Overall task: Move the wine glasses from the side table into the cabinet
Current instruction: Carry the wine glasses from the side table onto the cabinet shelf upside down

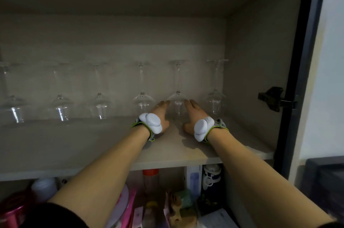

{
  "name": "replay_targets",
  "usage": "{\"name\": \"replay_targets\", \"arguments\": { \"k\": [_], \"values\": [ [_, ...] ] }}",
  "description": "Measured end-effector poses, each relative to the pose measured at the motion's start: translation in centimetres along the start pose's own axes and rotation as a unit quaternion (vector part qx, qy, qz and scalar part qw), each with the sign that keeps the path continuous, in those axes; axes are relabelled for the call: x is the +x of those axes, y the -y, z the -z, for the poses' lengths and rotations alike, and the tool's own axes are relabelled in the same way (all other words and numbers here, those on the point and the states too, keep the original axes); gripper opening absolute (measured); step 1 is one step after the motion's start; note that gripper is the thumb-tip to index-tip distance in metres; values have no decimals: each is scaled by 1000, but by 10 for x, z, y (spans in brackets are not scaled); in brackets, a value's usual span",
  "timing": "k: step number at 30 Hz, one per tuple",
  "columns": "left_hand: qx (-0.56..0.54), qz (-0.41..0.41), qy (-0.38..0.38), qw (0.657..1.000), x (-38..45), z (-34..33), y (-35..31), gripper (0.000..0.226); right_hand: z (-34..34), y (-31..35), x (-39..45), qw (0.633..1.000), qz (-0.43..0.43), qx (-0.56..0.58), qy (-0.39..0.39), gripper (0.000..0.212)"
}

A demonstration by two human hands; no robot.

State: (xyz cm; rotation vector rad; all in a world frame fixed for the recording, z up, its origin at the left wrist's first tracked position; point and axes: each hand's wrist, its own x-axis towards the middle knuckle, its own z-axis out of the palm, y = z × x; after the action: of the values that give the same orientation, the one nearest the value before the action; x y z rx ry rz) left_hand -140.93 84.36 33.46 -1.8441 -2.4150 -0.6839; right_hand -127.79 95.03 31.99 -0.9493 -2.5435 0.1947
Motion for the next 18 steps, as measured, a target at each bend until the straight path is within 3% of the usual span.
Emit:
{"name": "replay_targets", "arguments": {
  "k": [12,18],
  "values": [
    [-26,-31,-66,997,10,-16,-18,57,4,-11,3,999,-2,41,-6,91],
    [21,-17,-47,999,9,-17,-21,73,4,-9,-1,998,-9,66,0,89]
  ]
}}
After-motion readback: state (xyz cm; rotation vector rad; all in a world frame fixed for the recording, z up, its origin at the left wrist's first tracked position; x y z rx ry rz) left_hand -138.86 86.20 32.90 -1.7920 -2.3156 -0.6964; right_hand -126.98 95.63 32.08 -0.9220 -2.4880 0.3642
